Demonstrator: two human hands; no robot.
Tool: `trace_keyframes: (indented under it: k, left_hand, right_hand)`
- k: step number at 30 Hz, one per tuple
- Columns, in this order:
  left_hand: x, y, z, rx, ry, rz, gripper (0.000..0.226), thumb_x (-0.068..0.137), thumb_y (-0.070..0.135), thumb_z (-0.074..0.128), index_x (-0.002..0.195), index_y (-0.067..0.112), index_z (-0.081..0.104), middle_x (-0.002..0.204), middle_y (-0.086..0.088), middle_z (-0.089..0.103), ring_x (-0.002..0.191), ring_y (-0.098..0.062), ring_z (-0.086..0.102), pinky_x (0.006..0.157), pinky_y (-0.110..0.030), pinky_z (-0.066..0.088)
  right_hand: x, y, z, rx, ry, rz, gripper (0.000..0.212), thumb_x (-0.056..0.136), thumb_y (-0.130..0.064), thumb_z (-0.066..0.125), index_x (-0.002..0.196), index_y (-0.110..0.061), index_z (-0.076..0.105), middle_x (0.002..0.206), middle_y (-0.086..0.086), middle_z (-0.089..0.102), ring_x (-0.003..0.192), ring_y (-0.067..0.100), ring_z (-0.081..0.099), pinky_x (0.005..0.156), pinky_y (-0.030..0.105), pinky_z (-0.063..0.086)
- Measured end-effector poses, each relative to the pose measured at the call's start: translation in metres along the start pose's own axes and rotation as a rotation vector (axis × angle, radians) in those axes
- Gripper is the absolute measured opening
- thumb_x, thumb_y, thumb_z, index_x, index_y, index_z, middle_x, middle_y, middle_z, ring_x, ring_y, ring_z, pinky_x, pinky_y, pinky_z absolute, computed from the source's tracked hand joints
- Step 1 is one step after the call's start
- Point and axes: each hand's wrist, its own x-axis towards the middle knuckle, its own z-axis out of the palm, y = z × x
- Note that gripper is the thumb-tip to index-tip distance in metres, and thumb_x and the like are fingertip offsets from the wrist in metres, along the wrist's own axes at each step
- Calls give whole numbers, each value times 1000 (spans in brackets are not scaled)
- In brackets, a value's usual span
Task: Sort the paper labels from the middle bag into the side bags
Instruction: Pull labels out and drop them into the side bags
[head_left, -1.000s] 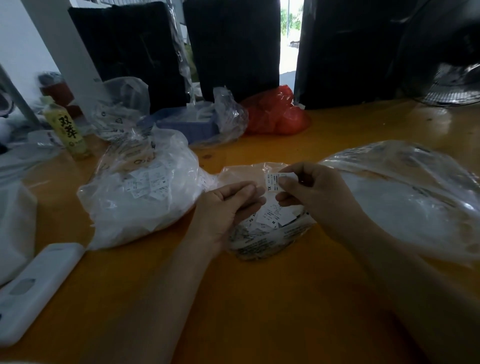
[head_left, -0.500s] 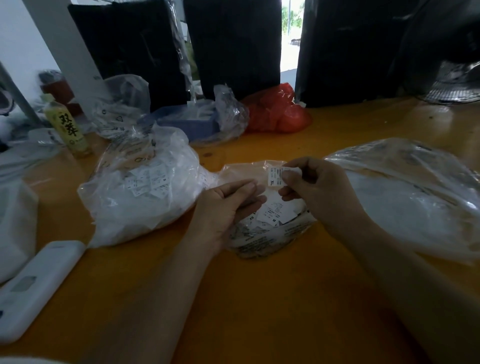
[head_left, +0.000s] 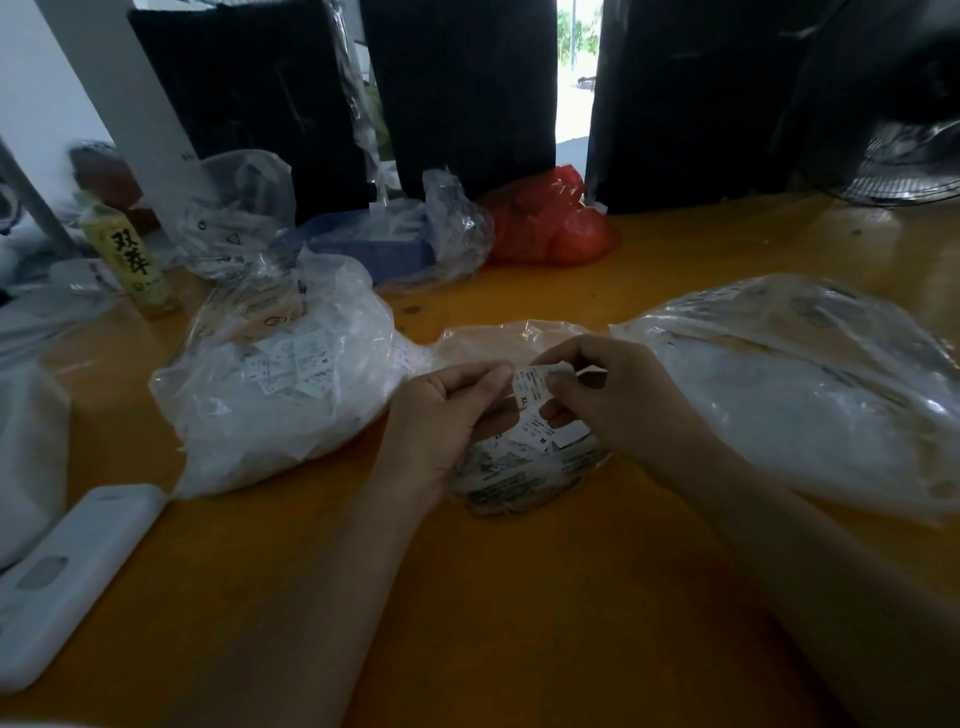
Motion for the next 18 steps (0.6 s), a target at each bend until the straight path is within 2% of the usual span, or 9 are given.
trace_keyframes:
  k: [2,5,7,9,12,13,15,16,18]
  left_hand:
    - [-2,0,0,54,-14,20,21,79,29,82,98,21,83,94,-4,82,85,-14,79,72,-23,63]
    - [-3,1,0,102,-42,27,31,72,36,82,100,22,83,94,-4,82,85,-14,79,69,-23,63]
    - [-3,2,0,108,-20,23,28,73,34,83,99,23,84,94,-5,82,82,-13,78,65,-22,62]
    - [-2,2,0,108,9,18,17,80,28,84,96,24,85,90,-5,81,75,-11,76,58,-21,59]
    - [-1,1,-2,163,24,17,12,86,27,83,98,25,84,89,-3,82,73,-9,75,52,-20,56]
    - [-1,0,-2,185,22,21,14,86,29,83,100,25,84,91,-2,82,76,-13,77,54,-25,59]
    - [-1,-2,-1,214,22,25,19,85,34,83,102,26,83,95,-2,82,87,-26,79,74,-44,66]
    - [-2,-2,0,218,21,28,21,85,36,83,103,27,83,96,-3,82,92,-31,78,85,-53,64]
    - [-3,-1,0,224,19,29,24,85,39,82,106,27,83,96,-3,82,96,-36,77,93,-62,59]
  right_hand:
    - [0,0,0,-1,-2,-6,18,97,-11,66,109,-24,70,93,-1,70,70,9,74,61,13,54]
    - [2,0,1,34,14,11,28,91,-14,73,116,-23,66,96,4,66,70,14,75,68,29,62]
    - [3,1,1,87,36,45,28,90,-17,76,114,-23,64,89,2,71,70,15,75,69,31,63]
    - [4,2,-1,123,66,75,20,91,-19,74,108,-22,65,83,0,75,70,16,75,70,32,62]
    - [5,4,-4,175,86,81,9,91,-14,74,97,-17,69,79,1,75,70,17,74,68,29,60]
    - [4,4,-3,179,80,76,8,90,-13,74,96,-17,70,79,1,75,70,17,74,68,28,59]
    - [3,4,0,137,69,51,8,89,-15,75,94,-19,71,79,-2,75,70,15,74,68,27,59]
    - [2,4,2,95,67,33,8,89,-16,76,93,-21,71,78,-4,75,70,13,74,68,27,60]
    - [0,3,5,31,63,-2,9,88,-19,77,92,-25,71,78,-8,75,69,10,74,68,25,61]
